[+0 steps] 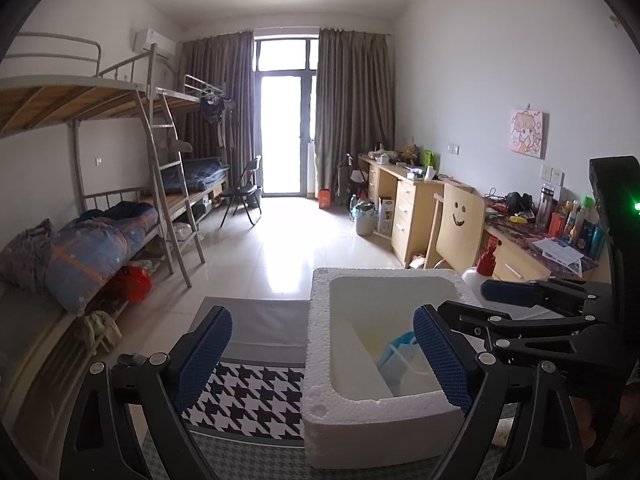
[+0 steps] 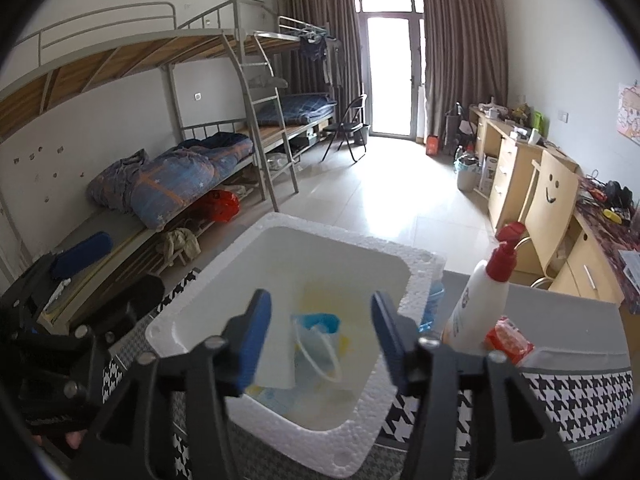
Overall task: Organize soft objects
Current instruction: 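Withdraw both open tools from the box toward the green-yellow packet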
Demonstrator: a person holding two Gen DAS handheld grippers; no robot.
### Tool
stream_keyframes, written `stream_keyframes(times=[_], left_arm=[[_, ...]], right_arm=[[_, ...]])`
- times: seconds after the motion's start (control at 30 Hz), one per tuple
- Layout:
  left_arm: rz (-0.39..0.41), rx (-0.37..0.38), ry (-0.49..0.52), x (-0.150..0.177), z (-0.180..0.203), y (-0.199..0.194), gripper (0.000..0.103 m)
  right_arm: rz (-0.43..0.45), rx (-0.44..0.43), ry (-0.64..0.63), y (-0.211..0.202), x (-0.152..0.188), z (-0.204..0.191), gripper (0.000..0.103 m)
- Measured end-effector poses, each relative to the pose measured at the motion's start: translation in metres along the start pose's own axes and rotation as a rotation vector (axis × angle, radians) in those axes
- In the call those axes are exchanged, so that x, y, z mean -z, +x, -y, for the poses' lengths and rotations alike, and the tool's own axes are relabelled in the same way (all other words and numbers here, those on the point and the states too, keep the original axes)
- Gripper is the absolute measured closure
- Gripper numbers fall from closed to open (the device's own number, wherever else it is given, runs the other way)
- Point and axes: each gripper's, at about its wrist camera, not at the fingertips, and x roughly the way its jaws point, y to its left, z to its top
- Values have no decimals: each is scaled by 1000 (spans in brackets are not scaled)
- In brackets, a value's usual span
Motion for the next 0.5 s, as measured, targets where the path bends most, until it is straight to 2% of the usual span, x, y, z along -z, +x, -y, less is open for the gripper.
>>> stream_keyframes(times=[0.03,0.1,0.33,0.5], left_arm=[[-1,2,1,0,0,0,10],[-1,2,2,0,1,-1,10],[2,7,-5,1,5,-6,10],[9,9,1,0,11,-11,10]], right_arm=[[7,2,0,-2,0,-1,33],[24,12,-5,-7,1,-1,29],[66,38,-5,-23,1,-1,23],[87,51,-8,-31,3,-1,23]])
